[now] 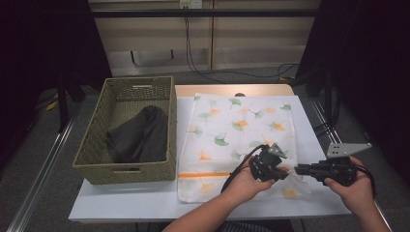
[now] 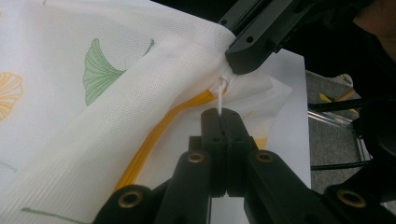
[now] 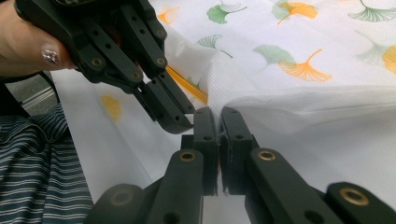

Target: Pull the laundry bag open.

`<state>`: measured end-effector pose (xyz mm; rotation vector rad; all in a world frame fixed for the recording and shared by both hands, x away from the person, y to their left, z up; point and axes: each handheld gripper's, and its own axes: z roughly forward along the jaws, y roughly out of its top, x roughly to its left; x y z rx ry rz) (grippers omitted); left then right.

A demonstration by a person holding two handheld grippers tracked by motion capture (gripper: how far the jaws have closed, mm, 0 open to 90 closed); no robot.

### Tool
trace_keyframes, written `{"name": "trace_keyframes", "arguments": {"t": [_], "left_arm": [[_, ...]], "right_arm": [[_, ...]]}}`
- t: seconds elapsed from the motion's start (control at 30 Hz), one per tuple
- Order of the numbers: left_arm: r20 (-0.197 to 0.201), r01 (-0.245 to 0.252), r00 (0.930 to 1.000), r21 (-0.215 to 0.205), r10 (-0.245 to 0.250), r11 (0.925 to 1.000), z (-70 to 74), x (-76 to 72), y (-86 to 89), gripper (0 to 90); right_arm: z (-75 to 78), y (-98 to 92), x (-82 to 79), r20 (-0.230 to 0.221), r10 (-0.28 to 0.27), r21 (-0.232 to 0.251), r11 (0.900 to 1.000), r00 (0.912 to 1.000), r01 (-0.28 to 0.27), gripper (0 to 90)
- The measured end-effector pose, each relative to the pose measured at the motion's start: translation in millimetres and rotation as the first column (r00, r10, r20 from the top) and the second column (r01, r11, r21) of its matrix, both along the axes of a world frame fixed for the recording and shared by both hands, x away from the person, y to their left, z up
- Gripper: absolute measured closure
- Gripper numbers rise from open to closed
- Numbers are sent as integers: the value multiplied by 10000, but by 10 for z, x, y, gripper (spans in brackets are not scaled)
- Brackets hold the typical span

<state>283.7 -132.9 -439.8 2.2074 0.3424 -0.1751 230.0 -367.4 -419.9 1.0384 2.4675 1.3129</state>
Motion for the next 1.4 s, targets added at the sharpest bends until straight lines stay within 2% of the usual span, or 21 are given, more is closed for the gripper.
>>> {"name": "trace_keyframes", "arguments": {"t": [0.03,0.17,0.2,0.3,0.33,0.4,0.47,0.6,0.63,0.7,0.73,0.8,1.13,1.27,1.4], "left_arm": [[-52,108,9999,-68,-109,9999,7,13,17,900],[-251,-150,9996,-227,144,9996,24,28,33,900],[-323,-122,9994,-390,109,9992,21,38,33,900],[-466,-190,9988,-526,165,9984,19,43,19,899],[-411,-199,9990,-372,184,9991,24,42,16,899],[-363,-243,9991,-362,230,9990,21,38,2,899],[-476,-247,9986,-512,222,9984,16,42,-3,899],[-512,-291,9983,-542,263,9981,8,38,-26,889],[-439,-277,9987,-423,259,9987,11,37,-29,890],[-437,-393,9984,-498,371,9980,6,25,-38,894],[-411,-320,9987,-403,303,9987,10,32,-31,896],[-386,-488,9982,-526,468,9974,6,28,-21,900],[-343,-406,9986,-437,391,9982,5,20,-1,900],[-128,-451,9989,-317,447,9985,19,-2,-10,900],[64,-290,9996,-226,292,9993,41,-4,-9,900]], "right_arm": [[-4,3,2,18,14,-69,10000,10000,-14,868],[-21,5,9,-90,-24,-99,9999,10000,23,868],[-22,8,11,-90,-29,-120,9999,10000,28,868],[-23,9,11,-100,-36,-99,9999,9999,35,868],[-26,10,11,-132,-20,-52,10000,9999,19,868],[-33,11,16,-210,-17,-15,10000,9998,16,869],[-36,14,17,-211,-9,-5,10000,9998,9,869],[-35,8,21,-252,67,143,9999,9997,-64,869],[-37,13,21,-269,97,183,9998,9996,-92,869],[-42,24,24,-261,58,98,9999,9996,-55,869],[-42,25,24,-273,59,102,9999,9996,-56,869],[-40,15,24,-286,54,131,9999,9996,-50,869],[-46,-4,24,-311,-46,115,9999,9995,50,869],[-46,-13,26,-375,-60,139,9999,9993,65,869],[-36,-21,26,-353,-142,80,9999,9993,145,870]]}}
